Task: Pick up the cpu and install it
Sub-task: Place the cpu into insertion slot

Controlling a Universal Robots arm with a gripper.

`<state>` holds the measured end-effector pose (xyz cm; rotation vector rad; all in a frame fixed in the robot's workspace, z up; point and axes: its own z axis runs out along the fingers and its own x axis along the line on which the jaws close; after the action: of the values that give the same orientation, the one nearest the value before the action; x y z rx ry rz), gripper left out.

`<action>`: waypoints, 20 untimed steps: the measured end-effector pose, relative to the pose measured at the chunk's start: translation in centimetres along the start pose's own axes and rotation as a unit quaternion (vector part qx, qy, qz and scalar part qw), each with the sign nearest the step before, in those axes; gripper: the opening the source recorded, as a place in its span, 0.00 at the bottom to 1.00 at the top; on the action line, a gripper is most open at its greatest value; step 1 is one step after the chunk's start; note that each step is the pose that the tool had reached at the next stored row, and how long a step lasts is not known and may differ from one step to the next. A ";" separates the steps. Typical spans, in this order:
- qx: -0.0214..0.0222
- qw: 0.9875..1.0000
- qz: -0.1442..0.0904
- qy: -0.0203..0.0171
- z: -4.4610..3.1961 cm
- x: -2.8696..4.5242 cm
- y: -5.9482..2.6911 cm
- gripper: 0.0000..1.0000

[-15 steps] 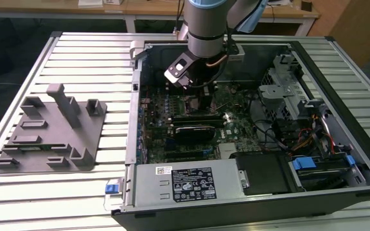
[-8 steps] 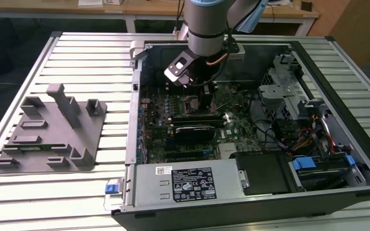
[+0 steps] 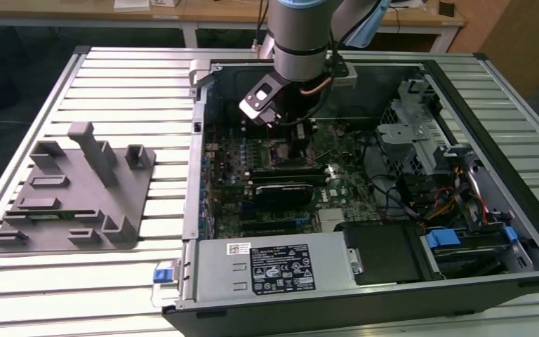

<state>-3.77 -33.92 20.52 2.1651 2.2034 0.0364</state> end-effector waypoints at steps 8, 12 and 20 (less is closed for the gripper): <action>0.000 1.000 0.000 0.000 -0.07 0.00 0.00 0.12; 0.000 1.000 0.000 0.000 -0.11 0.00 0.01 0.11; 0.000 1.000 0.004 0.001 0.12 0.00 -0.08 0.11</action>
<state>-3.85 -33.92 20.40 2.1756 2.1946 0.0375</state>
